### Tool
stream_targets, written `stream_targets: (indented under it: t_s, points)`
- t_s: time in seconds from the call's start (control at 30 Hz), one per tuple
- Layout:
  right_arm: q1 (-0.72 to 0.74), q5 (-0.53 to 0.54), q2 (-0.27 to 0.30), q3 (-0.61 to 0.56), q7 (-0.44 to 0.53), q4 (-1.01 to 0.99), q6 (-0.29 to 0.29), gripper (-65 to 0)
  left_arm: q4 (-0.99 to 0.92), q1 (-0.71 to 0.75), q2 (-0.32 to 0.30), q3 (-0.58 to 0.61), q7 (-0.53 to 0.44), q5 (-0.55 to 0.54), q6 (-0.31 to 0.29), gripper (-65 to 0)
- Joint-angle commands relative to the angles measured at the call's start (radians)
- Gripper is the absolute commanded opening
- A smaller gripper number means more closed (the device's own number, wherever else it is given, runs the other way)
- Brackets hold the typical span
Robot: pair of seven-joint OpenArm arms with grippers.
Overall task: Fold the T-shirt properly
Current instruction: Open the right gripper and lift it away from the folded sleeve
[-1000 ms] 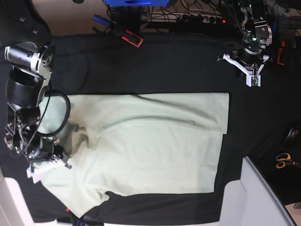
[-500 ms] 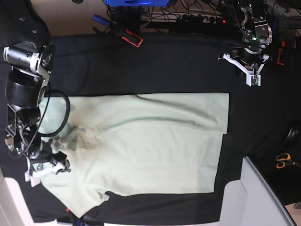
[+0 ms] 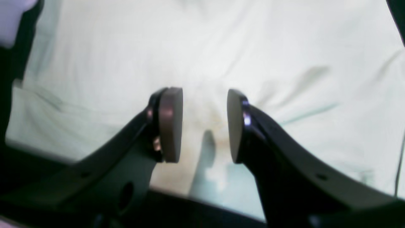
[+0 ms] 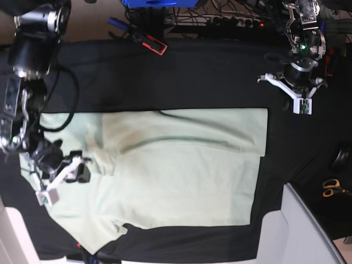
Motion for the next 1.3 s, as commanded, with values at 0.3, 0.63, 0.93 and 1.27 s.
stream_targets:
  t_s: [0.3, 0.63, 0.93, 1.27]
  points:
    - [-0.2, 0.008, -0.005, 0.016, 0.02, 0.102, 0.0, -65.0, -0.009, -0.034, 0.051, -0.003, -0.02, -0.001, 0.004, -42.0]
    - [-0.217, 0.01, -0.143, 0.582, 0.016, 0.085, 0.002, -44.4, -0.056, -0.015, 0.039, -0.012, -0.016, -0.193, 0.003, -29.4]
    - [-0.15, 0.143, -0.087, 0.723, 0.016, -0.271, 0.167, -16.5, -0.157, 0.01, -0.02, -0.012, -0.023, -0.365, 0.003, -25.9]
    - [-0.068, 0.292, 0.086, 0.737, 0.102, -0.618, 0.171, -15.7, -0.158, 0.018, -0.027, -0.012, -0.023, -0.365, 0.003, -26.0]
